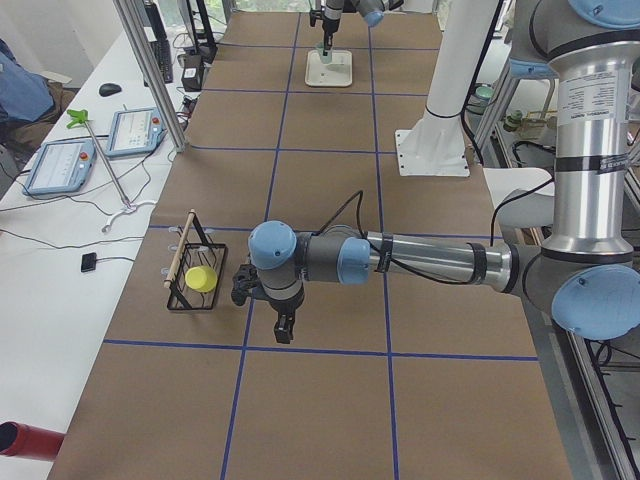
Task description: Left arm grabs green cup and hands to right arm on tray
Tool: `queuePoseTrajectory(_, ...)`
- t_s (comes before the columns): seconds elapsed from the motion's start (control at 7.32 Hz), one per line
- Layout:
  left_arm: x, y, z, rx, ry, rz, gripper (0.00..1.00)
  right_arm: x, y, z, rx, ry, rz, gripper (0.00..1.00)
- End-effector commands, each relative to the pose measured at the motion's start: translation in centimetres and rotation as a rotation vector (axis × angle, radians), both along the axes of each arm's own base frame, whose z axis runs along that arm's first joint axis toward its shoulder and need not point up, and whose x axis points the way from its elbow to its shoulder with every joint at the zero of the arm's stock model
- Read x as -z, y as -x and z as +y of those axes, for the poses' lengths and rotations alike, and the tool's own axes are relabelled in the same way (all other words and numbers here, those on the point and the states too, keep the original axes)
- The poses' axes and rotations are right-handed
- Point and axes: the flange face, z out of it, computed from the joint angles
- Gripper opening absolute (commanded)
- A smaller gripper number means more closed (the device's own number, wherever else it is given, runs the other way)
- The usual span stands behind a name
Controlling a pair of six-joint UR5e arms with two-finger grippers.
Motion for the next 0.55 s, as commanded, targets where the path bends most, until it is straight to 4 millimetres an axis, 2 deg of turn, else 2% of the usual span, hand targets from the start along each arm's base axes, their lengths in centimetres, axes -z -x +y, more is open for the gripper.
queuePoseTrajectory(0.0,0.2,-0.1,-0.2,0.002,-0.002,0.001,1.00,-0.5,1.5,-1.2,0.001,-0.018,-0.005,0.32)
queuePoseTrajectory(0.14,0.2,-0.1,-0.2,0.002,-0.003,0.001,1.00,-0.3,2.3,-2.0,0.000,-0.029,-0.004,0.83)
queuePoseTrajectory(0.27,0.2,-0.1,-0.2,0.002,-0.003,0.001,1.00,-0.2,2.3,-2.1,-0.008,-0.039,0.004,0.99)
queuePoseTrajectory(0.41,0.2,-0.1,-0.3,0.003,-0.002,0.001,1.00,1.2,2.5,-2.5,0.003,-0.062,-0.018,1.00)
